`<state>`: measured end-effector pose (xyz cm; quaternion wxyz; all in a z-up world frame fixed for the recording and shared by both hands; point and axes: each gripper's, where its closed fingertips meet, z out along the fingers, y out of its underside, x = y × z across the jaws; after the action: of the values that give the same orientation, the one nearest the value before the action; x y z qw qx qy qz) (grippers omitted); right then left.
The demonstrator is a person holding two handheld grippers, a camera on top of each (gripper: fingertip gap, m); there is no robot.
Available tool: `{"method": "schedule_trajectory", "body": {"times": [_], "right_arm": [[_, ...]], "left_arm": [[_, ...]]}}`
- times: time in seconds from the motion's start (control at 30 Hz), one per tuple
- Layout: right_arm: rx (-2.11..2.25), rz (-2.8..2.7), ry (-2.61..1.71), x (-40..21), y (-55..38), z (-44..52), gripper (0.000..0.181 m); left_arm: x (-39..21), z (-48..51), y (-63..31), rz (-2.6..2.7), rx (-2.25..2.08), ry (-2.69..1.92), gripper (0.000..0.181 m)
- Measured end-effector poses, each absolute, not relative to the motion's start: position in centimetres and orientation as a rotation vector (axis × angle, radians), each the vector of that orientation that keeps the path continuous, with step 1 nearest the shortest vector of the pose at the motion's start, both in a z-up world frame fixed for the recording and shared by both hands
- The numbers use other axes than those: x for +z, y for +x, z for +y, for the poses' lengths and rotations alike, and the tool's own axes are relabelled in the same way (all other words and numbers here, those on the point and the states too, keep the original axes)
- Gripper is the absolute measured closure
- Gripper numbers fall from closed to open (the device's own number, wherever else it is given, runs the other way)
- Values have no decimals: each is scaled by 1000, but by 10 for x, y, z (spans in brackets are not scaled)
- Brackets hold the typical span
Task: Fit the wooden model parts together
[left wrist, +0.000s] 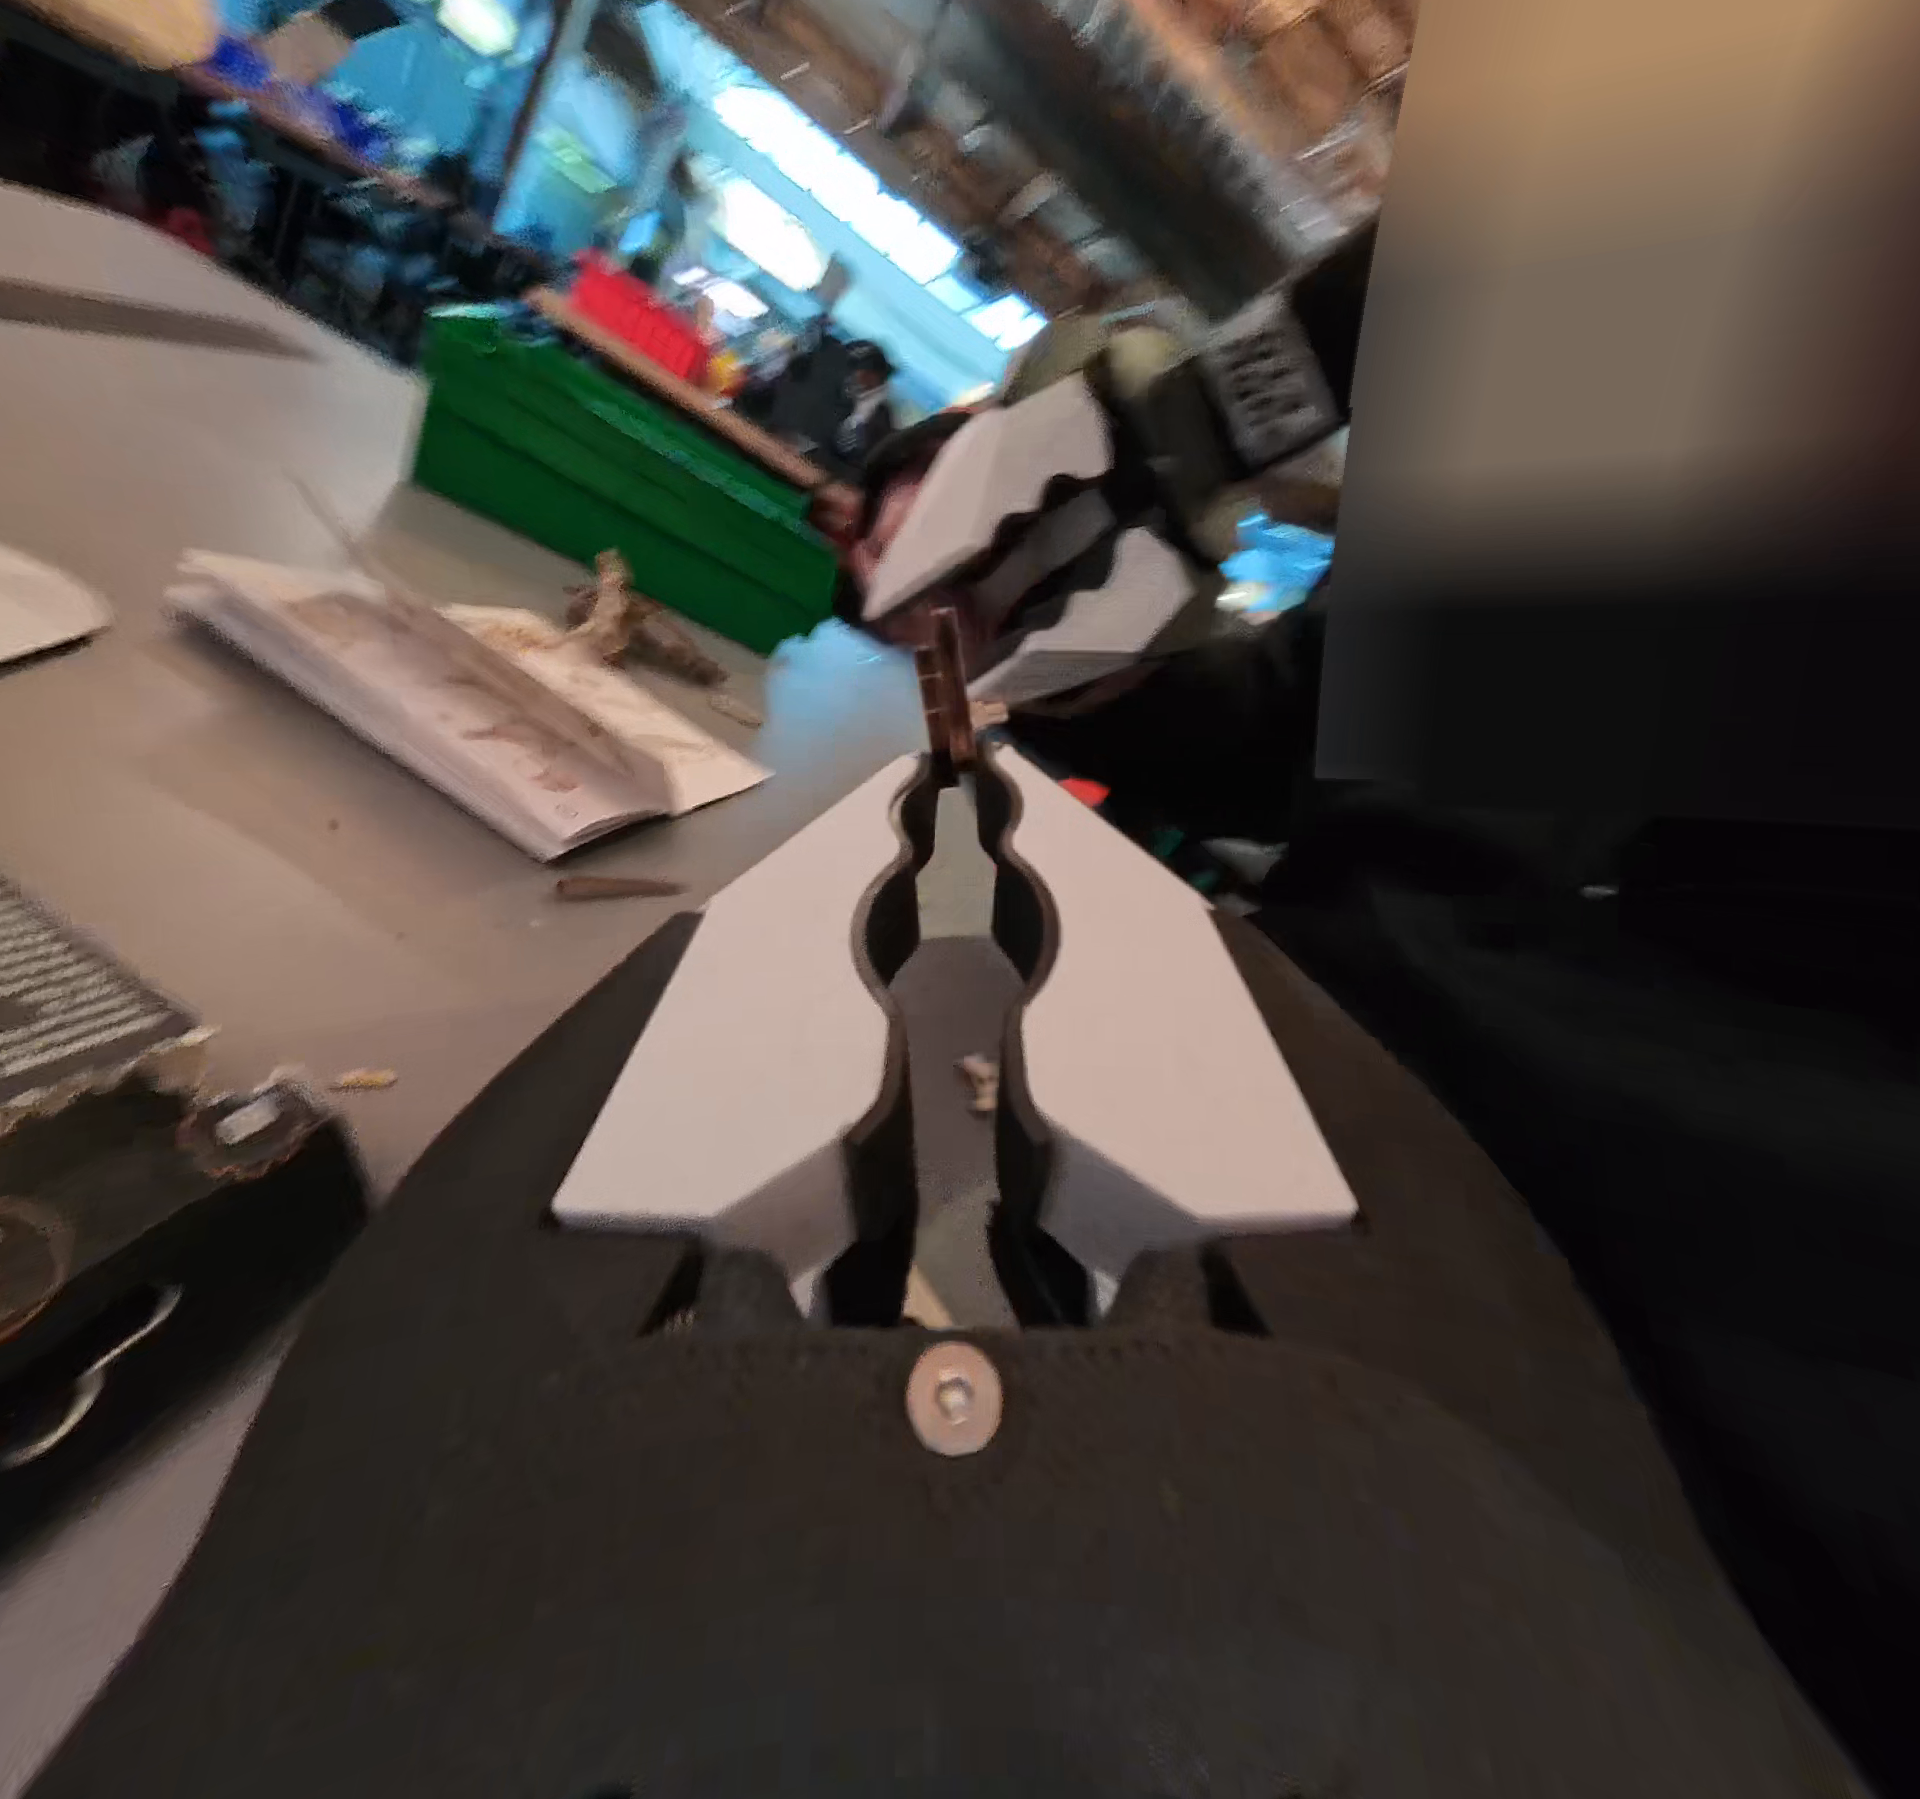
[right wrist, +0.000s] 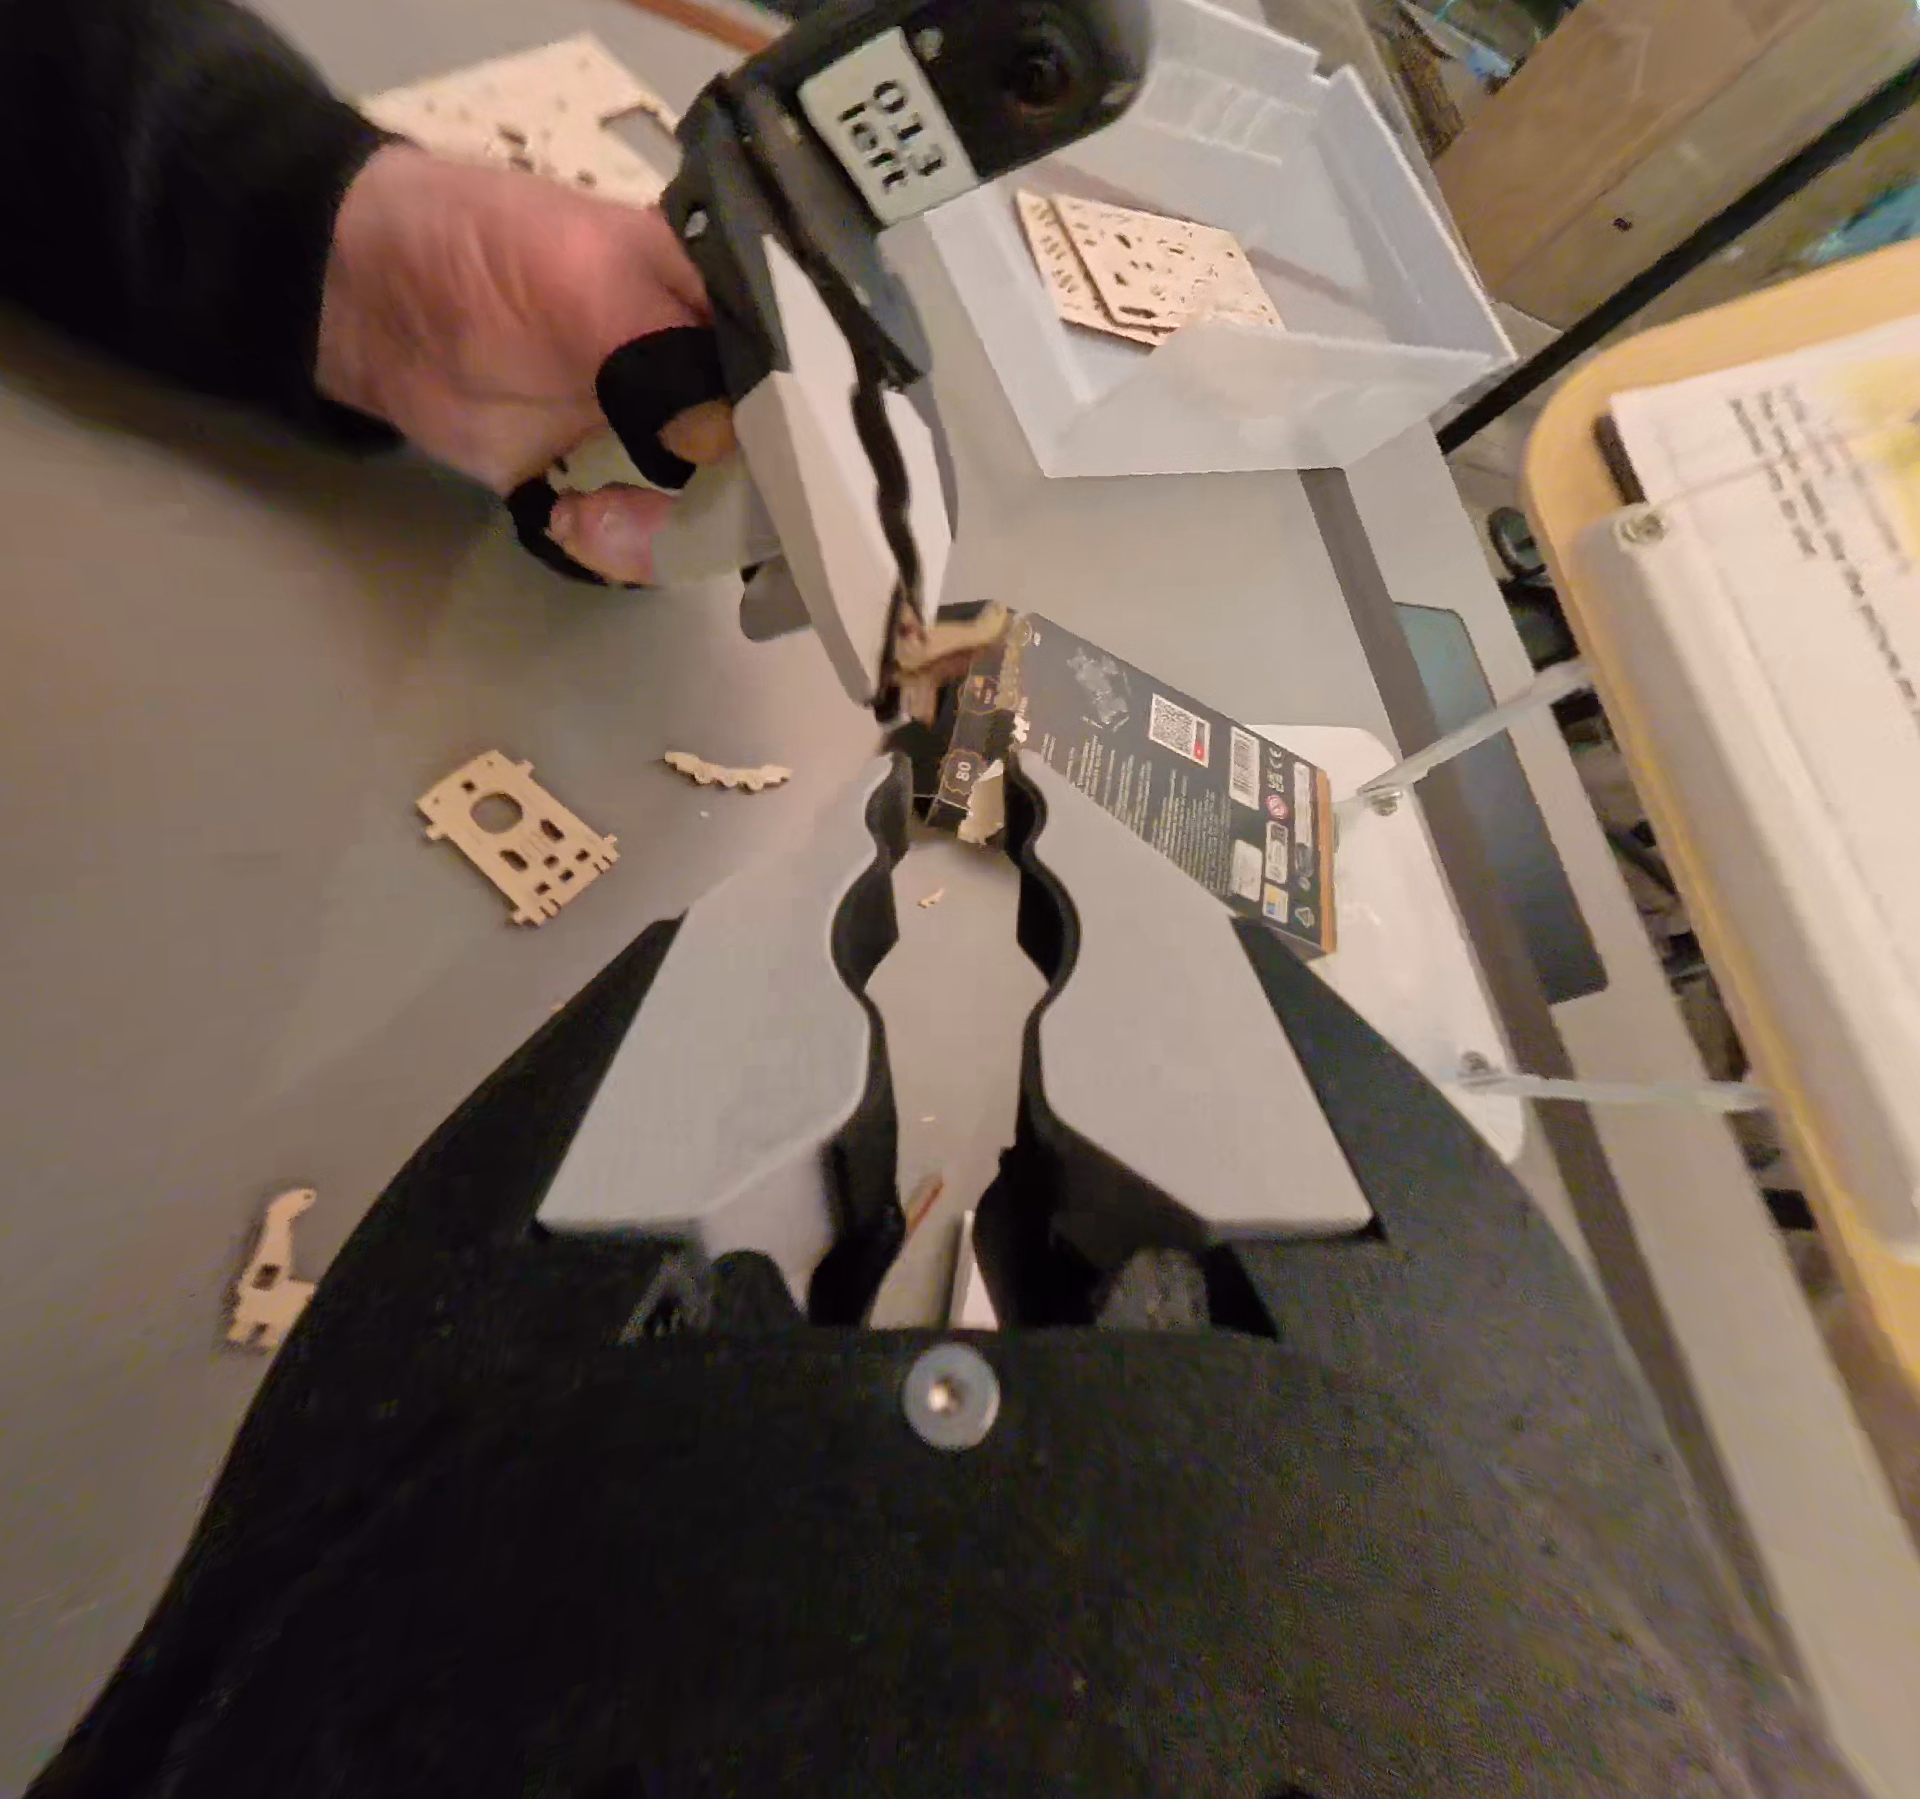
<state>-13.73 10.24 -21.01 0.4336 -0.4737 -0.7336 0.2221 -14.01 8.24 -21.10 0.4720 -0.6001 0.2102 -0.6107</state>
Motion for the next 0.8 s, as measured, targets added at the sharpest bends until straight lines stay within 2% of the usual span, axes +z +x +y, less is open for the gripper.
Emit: {"method": "schedule_trajectory", "body": {"times": [0.03,0.13,0.4,0.63,0.8], "right_arm": [[601,-1800,-1215,-206,-135,103,165],[703,-1720,-1270,-190,-129,103,165],[868,-1609,-1283,-164,-101,79,166],[871,-1612,-1246,-157,-65,56,167],[851,-1601,-1277,-161,-34,51,162]], "left_arm": [[-204,76,-143,521,-1601,-1405,176],[-166,60,-171,464,-1908,-1081,177],[-116,37,-196,541,-1896,-715,177],[-92,12,-176,741,-1886,-682,176],[-105,26,-144,812,-1709,-1002,176]]}}
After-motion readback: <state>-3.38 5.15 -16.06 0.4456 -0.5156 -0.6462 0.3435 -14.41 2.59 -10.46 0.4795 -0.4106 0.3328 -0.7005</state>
